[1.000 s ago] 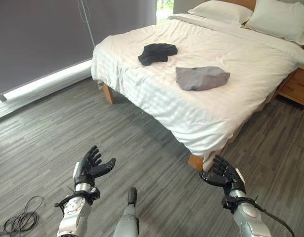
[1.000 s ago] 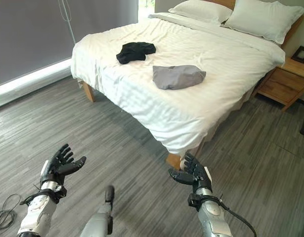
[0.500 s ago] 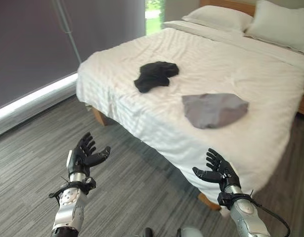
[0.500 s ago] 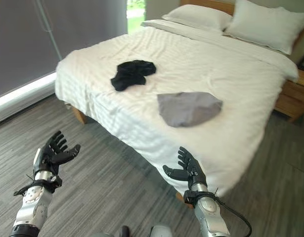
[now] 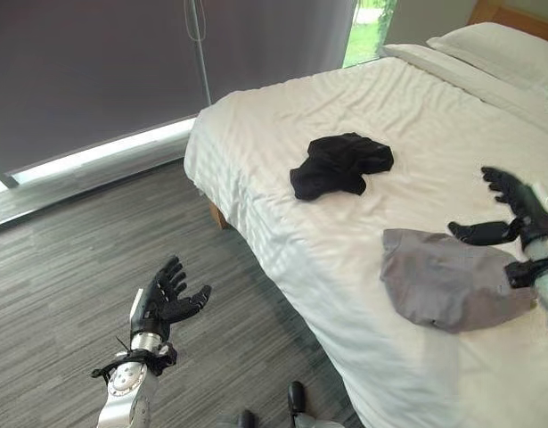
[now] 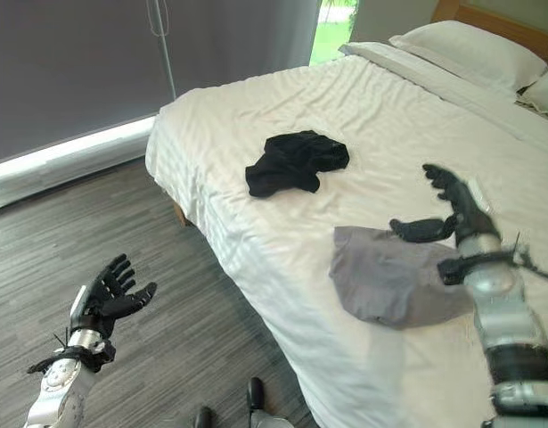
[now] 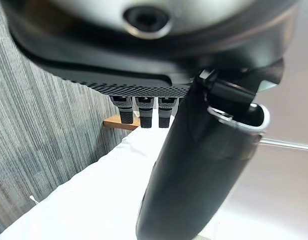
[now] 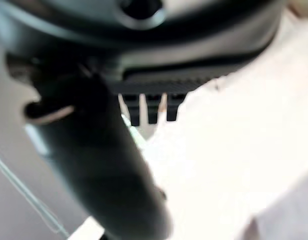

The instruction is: Pick up bed clothes into laundry basket.

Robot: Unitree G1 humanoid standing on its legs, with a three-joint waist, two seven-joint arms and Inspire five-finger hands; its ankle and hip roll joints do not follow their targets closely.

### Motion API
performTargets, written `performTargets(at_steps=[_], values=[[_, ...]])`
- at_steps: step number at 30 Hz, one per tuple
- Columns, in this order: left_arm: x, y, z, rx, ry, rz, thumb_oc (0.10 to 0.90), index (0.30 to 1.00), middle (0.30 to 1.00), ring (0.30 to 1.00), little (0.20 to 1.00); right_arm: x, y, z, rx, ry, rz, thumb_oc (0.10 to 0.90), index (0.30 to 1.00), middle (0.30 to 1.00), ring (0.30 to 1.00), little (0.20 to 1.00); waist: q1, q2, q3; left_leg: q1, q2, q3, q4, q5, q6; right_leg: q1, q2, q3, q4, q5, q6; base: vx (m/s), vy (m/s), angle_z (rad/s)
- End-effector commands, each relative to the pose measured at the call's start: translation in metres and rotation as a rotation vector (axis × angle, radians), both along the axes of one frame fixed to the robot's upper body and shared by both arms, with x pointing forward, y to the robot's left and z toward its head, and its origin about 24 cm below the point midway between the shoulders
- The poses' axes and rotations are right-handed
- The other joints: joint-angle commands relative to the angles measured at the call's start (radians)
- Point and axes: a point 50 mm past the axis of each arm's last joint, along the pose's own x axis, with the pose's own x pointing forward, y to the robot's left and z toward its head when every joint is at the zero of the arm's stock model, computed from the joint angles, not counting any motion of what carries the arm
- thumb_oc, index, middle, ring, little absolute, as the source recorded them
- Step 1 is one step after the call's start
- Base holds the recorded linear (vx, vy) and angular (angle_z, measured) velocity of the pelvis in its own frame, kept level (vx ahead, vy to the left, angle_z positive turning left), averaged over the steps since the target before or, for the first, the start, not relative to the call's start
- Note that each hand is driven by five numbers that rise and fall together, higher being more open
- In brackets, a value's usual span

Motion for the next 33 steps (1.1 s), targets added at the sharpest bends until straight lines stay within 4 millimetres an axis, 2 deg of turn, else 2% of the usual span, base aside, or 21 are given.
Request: performTargets(at_steps=[1,2,9,12,16,20,22,23,25,26,28,29,30,33], values=[[0.022,0.008,0.049,0.069,-0.227,-0.076,0.800,0.900,0.900,0.900,0.900,-0.004,-0.022,0.069,-0.175,-0.127,-0.087,0.800,0.900,0.900,0.900,0.900,0.003,-0.014,-0.083,-0.022,0.002,-0.018,-0.017,0.008,-0.004,0.072,-0.053,-0.058,0.053,-0.139,0.104,0.04,-0.036,-0.27],[0.019,0.004,0.045,0.061,-0.206,-0.097,0.800,0.900,0.900,0.900,0.900,-0.007,-0.033,0.082,-0.232,-0.072,-0.127,0.800,0.900,0.900,0.900,0.900,0.004,-0.021,-0.083,-0.014,0.008,-0.017,-0.031,0.004,-0.007,0.078,-0.044,-0.054,0.050,-0.147,0.102,0.05,-0.016,-0.27],[0.017,-0.002,0.041,0.037,-0.191,-0.135,0.800,0.900,0.900,0.900,0.900,-0.012,-0.054,0.087,-0.362,0.132,-0.216,0.800,0.900,0.900,0.900,0.900,-0.011,-0.023,-0.077,-0.013,0.011,-0.011,-0.041,0.008,-0.012,0.071,-0.039,-0.047,0.054,-0.147,0.102,0.02,-0.001,-0.11],[0.016,-0.002,0.040,0.029,-0.186,-0.134,0.800,0.900,0.900,0.900,0.900,-0.010,-0.054,0.089,-0.354,0.120,-0.226,0.800,0.900,0.900,0.900,0.900,-0.016,-0.017,-0.073,-0.013,0.010,-0.012,-0.043,0.008,-0.010,0.066,-0.039,-0.043,0.059,-0.146,0.103,0.00,0.006,-0.02],[0.020,-0.002,0.043,0.041,-0.198,-0.136,0.800,0.900,0.900,0.900,0.900,-0.008,-0.057,0.071,-0.274,0.125,-0.222,0.800,0.900,0.900,0.900,0.900,-0.018,-0.010,-0.059,-0.028,0.010,-0.008,-0.046,0.013,-0.011,0.048,-0.041,-0.039,0.060,-0.143,0.105,0.00,0.000,0.00],[0.024,-0.003,0.045,0.044,-0.206,-0.141,0.800,0.900,0.900,0.900,0.900,-0.006,-0.058,0.064,-0.261,0.159,-0.228,0.800,0.900,0.900,0.900,0.900,-0.013,-0.011,-0.046,-0.044,0.009,-0.006,-0.042,0.015,-0.012,0.036,-0.042,-0.039,0.059,-0.139,0.105,-0.01,0.000,0.00],[0.026,-0.006,0.045,0.040,-0.206,-0.150,0.800,0.900,0.900,0.900,0.900,-0.004,-0.060,0.050,-0.241,0.214,-0.234,0.800,0.900,0.900,0.900,0.900,-0.010,-0.009,-0.035,-0.050,0.008,-0.005,-0.042,0.017,-0.012,0.031,-0.043,-0.036,0.057,-0.136,0.106,0.00,0.000,0.00],[0.026,-0.005,0.045,0.039,-0.206,-0.149,0.800,0.900,0.900,0.900,0.900,-0.004,-0.060,0.050,-0.241,0.214,-0.234,0.800,0.900,0.900,0.900,0.900,-0.011,-0.009,-0.035,-0.050,0.008,-0.005,-0.042,0.017,-0.012,0.031,-0.043,-0.035,0.057,-0.136,0.106,0.00,0.000,0.00],[0.026,-0.008,0.043,0.036,-0.199,-0.156,0.800,0.900,0.900,0.900,0.900,-0.004,-0.062,0.028,-0.199,0.283,-0.242,0.800,0.900,0.900,0.900,0.900,-0.008,-0.007,-0.026,-0.054,0.007,-0.005,-0.043,0.017,-0.012,0.028,-0.043,-0.034,0.055,-0.134,0.105,0.00,0.000,0.00],[0.026,-0.008,0.043,0.036,-0.199,-0.156,0.800,0.900,0.900,0.900,0.900,-0.004,-0.062,0.028,-0.199,0.283,-0.242,0.800,0.900,0.900,0.900,0.900,-0.008,-0.007,-0.026,-0.054,0.007,-0.005,-0.043,0.017,-0.012,0.028,-0.043,-0.034,0.055,-0.134,0.105,0.00,0.000,0.00],[0.027,-0.011,0.043,0.028,-0.199,-0.163,0.800,0.900,0.900,0.900,0.900,-0.003,-0.062,0.013,-0.177,0.320,-0.249,0.800,0.900,0.900,0.900,0.900,-0.006,-0.003,-0.018,-0.059,0.005,-0.005,-0.042,0.019,-0.011,0.026,-0.043,-0.034,0.054,-0.133,0.104,-0.02,-0.005,-0.04],[0.029,-0.011,0.044,0.026,-0.207,-0.166,0.800,0.900,0.900,0.900,0.900,-0.001,-0.059,0.000,-0.145,0.332,-0.245,0.800,0.900,0.900,0.900,0.900,-0.004,0.003,-0.004,-0.071,0.003,-0.006,-0.041,0.021,-0.011,0.014,-0.044,-0.034,0.054,-0.130,0.105,-0.03,-0.010,-0.03],[0.029,-0.011,0.045,0.026,-0.207,-0.166,0.800,0.900,0.900,0.900,0.900,-0.001,-0.059,-0.001,-0.145,0.333,-0.245,0.800,0.900,0.900,0.900,0.900,-0.004,0.003,-0.004,-0.072,0.003,-0.006,-0.041,0.021,-0.011,0.014,-0.044,-0.034,0.054,-0.130,0.105,-0.05,-0.017,-0.03],[0.035,-0.010,0.054,0.046,-0.241,-0.173,0.800,0.900,0.900,0.900,0.900,0.003,-0.050,-0.023,-0.078,0.330,-0.229,0.800,0.900,0.900,0.900,0.900,0.004,0.021,0.038,-0.121,-0.002,-0.012,-0.039,0.038,-0.011,-0.039,-0.050,-0.037,0.057,-0.119,0.105,-0.11,-0.025,0.00]])
